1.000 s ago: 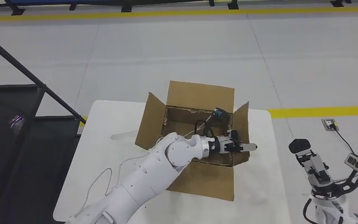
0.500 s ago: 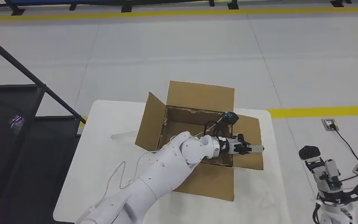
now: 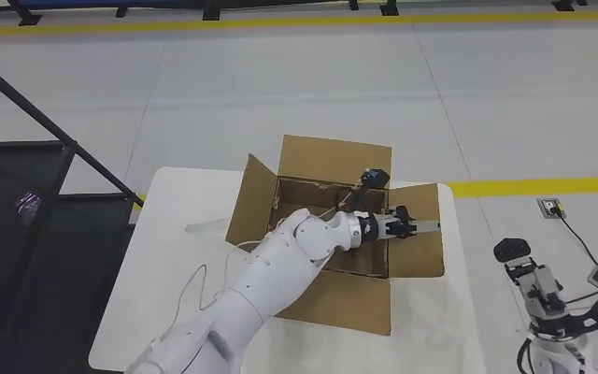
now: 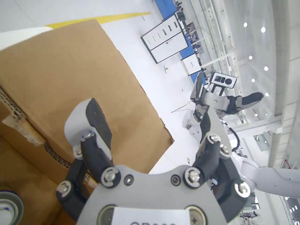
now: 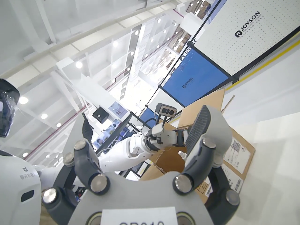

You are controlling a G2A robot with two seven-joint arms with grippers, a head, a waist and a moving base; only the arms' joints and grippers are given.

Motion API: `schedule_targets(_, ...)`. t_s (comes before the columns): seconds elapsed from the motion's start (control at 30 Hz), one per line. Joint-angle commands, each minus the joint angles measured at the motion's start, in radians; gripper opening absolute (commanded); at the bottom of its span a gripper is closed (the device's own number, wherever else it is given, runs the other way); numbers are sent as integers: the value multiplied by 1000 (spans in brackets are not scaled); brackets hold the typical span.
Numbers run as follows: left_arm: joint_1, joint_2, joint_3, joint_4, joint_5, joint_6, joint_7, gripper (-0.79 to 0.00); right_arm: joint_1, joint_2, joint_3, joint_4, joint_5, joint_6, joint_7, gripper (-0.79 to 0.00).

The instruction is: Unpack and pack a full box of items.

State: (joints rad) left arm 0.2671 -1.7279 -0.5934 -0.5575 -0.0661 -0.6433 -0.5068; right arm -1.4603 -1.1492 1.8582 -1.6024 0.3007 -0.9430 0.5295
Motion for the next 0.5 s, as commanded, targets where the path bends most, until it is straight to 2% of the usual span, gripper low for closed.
schedule_targets(0.0, -2, 18, -35, -11, -2, -28, 4, 0, 10, 0, -4, -28, -58, 13, -6, 0)
schedule_targets(0.1, 8, 60, -104, -54, 15, -67, 22, 0, 33, 0, -24, -85, -160, 38, -5, 0)
schedule_targets(0.23, 61, 144, -223, -190, 148, -44, 71, 0, 73, -1, -70, -154, -290, 88, -11, 0)
schedule_targets(0.3, 137, 195, -308, -343, 237, -2, 85, 0, 94, -3, -96, -183, -354, 111, -20, 0)
schedule_targets(0.33, 192, 222, -362, -447, 279, 30, 81, 0, 104, -4, -111, -196, -383, 122, -28, 0)
schedule_targets(0.4, 331, 275, -490, -692, 375, 128, 47, 0, 124, -6, -144, -216, -420, 139, -42, 0)
schedule_targets(0.47, 489, 315, -620, -949, 430, 228, -19, 0, 146, -7, -175, -228, -446, 154, -47, 0)
